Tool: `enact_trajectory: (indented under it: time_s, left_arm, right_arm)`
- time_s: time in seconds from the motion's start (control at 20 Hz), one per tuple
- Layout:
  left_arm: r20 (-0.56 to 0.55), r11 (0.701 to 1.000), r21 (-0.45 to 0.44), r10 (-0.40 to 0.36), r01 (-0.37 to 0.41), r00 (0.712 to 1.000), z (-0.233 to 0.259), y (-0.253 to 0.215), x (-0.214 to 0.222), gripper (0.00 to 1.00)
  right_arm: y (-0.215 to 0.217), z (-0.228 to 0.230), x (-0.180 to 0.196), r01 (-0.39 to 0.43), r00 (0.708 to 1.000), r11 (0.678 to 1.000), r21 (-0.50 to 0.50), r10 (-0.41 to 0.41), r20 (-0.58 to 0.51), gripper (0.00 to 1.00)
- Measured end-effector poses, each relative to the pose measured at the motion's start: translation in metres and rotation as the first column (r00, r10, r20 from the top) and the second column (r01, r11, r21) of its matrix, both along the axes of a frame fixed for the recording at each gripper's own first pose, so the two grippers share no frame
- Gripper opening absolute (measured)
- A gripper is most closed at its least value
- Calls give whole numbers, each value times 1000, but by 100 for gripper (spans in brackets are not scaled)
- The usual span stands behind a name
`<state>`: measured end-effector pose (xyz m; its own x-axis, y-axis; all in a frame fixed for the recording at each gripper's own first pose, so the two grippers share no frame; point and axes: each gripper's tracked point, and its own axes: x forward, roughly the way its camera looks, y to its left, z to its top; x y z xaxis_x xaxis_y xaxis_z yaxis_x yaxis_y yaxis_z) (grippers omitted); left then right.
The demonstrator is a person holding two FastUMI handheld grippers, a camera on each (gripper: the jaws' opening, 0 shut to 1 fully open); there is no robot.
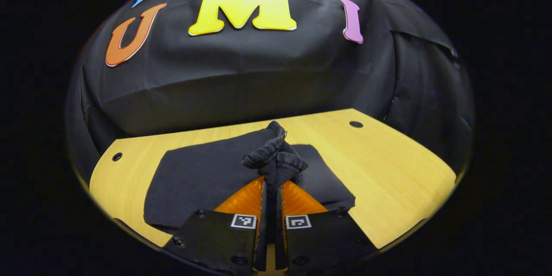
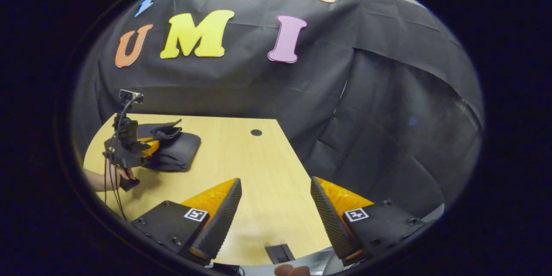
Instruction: Grasp the waist and the cuffs of the jeans and fold them to make the two legs overlap; first hold the waist and fold one-third of the jeans toward the cuffs, then hold the cuffs and fold the remaining one-third in the same direction to finish folding.
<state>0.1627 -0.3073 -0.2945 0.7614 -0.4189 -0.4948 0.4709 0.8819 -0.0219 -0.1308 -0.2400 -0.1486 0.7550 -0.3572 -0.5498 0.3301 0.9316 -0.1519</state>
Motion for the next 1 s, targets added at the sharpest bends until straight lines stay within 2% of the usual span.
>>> enact_trajectory:
  time_s: [0.2, 0.25, 0.3, 0.4, 0.6, 0.75, 0.9, 1.0]
  left_arm:
    - [-39, 999, -36, 8, -10, 999, -4, -3, -3, 19]
    - [-61, 998, -61, -11, 8, 998, -3, -7, -9, 25]
    - [-89, 994, -102, -38, 28, 995, 0, -13, -17, 50]
    - [-82, 994, -108, -26, 17, 996, 11, -7, -19, 100]
    - [-33, 986, -165, 17, -22, 999, 59, 17, -21, 99]
    - [60, 980, -182, 97, -85, 993, 120, 64, -11, 99]
    - [144, 962, -220, 194, -160, 970, 184, 115, -1, 98]
    - [216, 947, -247, 262, -207, 941, 231, 150, 0, 98]
  right_arm:
    - [20, -3, 13, -54, 999, 999, 10, 54, -2, 98]
    - [28, -3, 17, -71, 997, 997, 21, 71, 4, 99]
    - [34, -3, 22, -85, 996, 996, 22, 85, 10, 99]
    - [47, -2, 30, -118, 993, 993, 25, 118, 22, 99]
    - [80, 12, 59, -192, 978, 981, 44, 187, 93, 99]
    - [115, 26, 89, -255, 956, 965, 66, 241, 165, 99]
    - [148, 64, 121, -306, 918, 951, 43, 283, 276, 99]
    - [166, 90, 140, -329, 890, 944, 14, 306, 338, 98]
